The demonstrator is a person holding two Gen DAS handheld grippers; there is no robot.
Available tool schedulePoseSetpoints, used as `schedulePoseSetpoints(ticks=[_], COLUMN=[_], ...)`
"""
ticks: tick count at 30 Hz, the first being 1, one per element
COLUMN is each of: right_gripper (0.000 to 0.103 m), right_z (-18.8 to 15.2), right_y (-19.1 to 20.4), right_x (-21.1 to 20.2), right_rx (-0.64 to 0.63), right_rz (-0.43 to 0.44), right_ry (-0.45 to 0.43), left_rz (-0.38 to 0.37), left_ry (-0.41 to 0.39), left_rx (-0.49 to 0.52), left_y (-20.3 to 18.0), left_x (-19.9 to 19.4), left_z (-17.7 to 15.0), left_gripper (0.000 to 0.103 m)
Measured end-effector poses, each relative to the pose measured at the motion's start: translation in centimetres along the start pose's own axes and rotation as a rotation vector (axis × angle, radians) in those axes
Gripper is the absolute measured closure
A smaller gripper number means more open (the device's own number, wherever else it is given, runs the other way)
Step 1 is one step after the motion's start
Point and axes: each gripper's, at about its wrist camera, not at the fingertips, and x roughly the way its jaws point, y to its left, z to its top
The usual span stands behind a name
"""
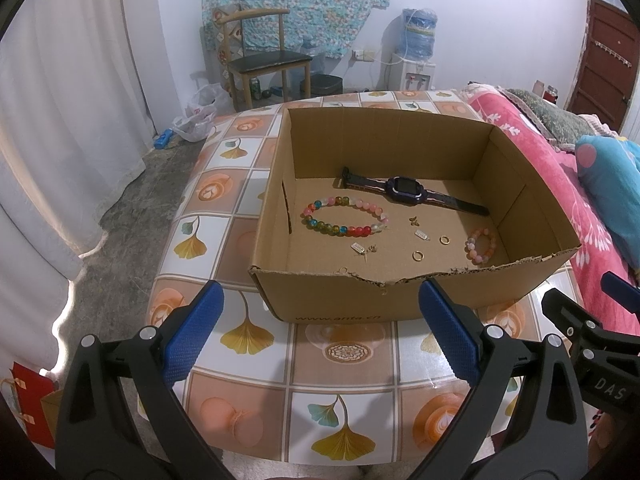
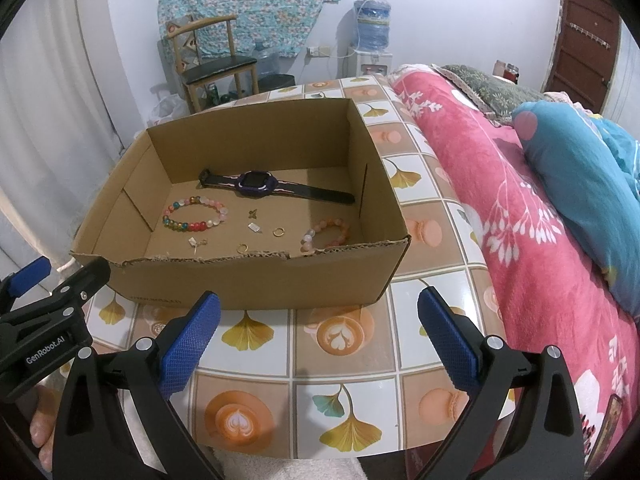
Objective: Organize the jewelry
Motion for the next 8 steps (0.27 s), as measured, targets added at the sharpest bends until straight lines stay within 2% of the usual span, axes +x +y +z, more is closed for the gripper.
schedulePoseSetpoints(ticks=[8], right_gripper=[0.007], right_z=[0.04], right_y=[0.06], right_x=[0.0], right_rx=[0.001], right_rz=[0.0], right_ry=[0.001], left_rz=[-0.001], left_ry=[0.001], left_rx=[-0.001], left_y=[0.0], left_x=[-0.02], left_z=[0.02], left_gripper=[0.008])
